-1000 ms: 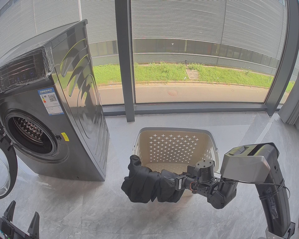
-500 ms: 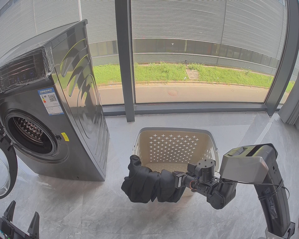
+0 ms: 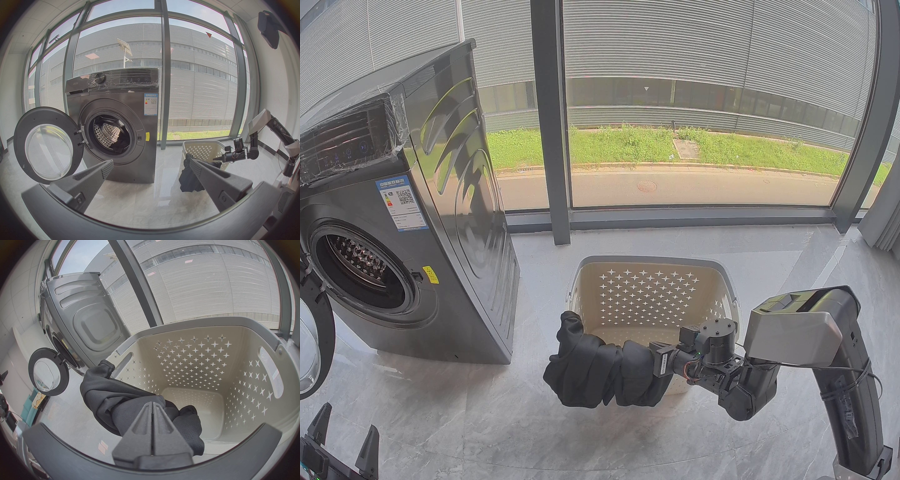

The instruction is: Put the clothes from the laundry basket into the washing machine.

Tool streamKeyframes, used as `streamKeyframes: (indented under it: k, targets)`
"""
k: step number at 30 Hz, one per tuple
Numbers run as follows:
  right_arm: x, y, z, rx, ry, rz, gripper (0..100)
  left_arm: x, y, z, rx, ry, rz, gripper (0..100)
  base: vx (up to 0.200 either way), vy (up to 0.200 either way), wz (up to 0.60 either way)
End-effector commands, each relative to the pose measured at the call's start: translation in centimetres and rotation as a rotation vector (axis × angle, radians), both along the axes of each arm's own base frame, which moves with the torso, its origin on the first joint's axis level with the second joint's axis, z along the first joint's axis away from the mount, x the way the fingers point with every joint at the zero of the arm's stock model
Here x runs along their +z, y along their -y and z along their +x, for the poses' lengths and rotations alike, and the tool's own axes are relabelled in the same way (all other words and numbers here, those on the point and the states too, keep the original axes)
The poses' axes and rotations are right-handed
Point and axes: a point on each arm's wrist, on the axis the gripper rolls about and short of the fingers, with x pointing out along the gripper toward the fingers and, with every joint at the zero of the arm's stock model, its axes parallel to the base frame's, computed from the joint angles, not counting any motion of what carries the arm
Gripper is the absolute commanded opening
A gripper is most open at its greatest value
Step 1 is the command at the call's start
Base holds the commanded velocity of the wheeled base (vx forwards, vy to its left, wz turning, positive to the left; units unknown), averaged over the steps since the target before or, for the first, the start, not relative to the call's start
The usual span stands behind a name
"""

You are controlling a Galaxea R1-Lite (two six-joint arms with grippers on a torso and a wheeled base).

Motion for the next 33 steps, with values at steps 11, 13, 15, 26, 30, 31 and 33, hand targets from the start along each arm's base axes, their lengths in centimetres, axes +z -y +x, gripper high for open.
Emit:
streamKeyframes:
  k: [11, 13, 15, 26, 30, 31, 33]
  targets:
    - [4.0, 2.3, -0.7, 0.055, -0.163, -0.136, 100, -0.5, 0.0, 0.0, 0.001, 0.0, 0.0, 100, 0.0, 0.0, 0.0]
    - [4.1, 2.1, -0.6, 0.07, -0.148, -0.144, 100, -0.5, 0.0, 0.0, 0.001, 0.0, 0.0, 100, 0.0, 0.0, 0.0]
    - [3.9, 1.7, -0.4, 0.081, -0.139, -0.154, 100, -0.5, 0.0, 0.0, 0.001, 0.0, 0.0, 100, 0.0, 0.0, 0.0]
    - [2.2, 0.7, 0.9, 0.091, -0.131, -0.155, 100, -0.5, 0.0, 0.0, 0.001, 0.0, 0.0, 100, 0.0, 0.0, 0.0]
    - [1.2, 0.4, 1.3, 0.09, -0.136, -0.159, 100, -0.5, 0.0, 0.0, 0.001, -0.002, 0.0, 100, 0.0, 0.0, 0.0]
    - [1.0, 0.4, 1.5, 0.09, -0.138, -0.159, 100, -0.5, 0.0, 0.0, 0.001, -0.002, 0.0, 100, 0.0, 0.0, 0.0]
    - [0.8, 0.2, 1.7, 0.09, -0.132, -0.157, 100, -0.5, 0.0, 0.0, 0.001, 0.0, 0.0, 100, 0.0, 0.0, 0.0]
